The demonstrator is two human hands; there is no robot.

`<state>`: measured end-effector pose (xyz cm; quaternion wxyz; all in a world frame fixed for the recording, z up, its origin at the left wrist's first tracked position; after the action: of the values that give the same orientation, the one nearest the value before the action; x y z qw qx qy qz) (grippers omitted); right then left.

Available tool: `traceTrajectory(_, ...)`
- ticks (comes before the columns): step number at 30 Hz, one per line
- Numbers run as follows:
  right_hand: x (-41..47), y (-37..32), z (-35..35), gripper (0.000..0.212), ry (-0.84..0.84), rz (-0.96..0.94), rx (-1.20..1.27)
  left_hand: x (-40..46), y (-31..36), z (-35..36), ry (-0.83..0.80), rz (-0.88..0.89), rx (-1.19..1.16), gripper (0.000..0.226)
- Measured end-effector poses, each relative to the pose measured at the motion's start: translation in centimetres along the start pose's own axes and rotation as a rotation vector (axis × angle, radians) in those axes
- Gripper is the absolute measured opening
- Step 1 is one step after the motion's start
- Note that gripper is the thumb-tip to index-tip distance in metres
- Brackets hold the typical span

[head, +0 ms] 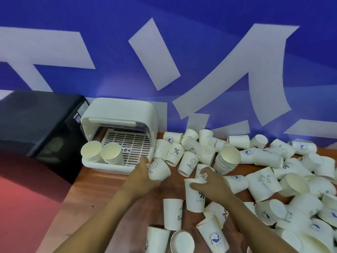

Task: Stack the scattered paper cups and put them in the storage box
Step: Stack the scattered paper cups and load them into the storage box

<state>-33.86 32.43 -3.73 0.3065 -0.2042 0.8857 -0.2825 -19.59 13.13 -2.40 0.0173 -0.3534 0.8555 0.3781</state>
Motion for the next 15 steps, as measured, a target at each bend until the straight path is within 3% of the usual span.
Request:
traceTrajectory(3, -0.3, -1.7, -0.6, 0.046, 0.08, -0.07, -0.009, -1.2, -0.5, -1.2, -0.025, -0.032, 0.066, 0.1)
traceTrajectory(10, -2.2, -5.7, 1.1, 0.05, 0.143, -0.184, 0.085, -2.6, -2.1, -4.2, 0.007, 0.047, 0.013, 0.075)
traceTrajectory(15, -3.4, -9.8, 2.6, 0.054, 0.188, -0.224, 0.14, -3.0, -3.1, -7.6, 0.006, 0.151, -0.169, 0.082)
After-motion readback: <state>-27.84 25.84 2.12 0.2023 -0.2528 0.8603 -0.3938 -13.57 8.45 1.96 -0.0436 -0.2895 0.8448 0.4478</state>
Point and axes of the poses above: each hand's wrist, its own x-axis towards the middle knuckle, its own z-axis out of the palm, y = z × x, the point moved 7 cm from there along x, towards the middle knuckle
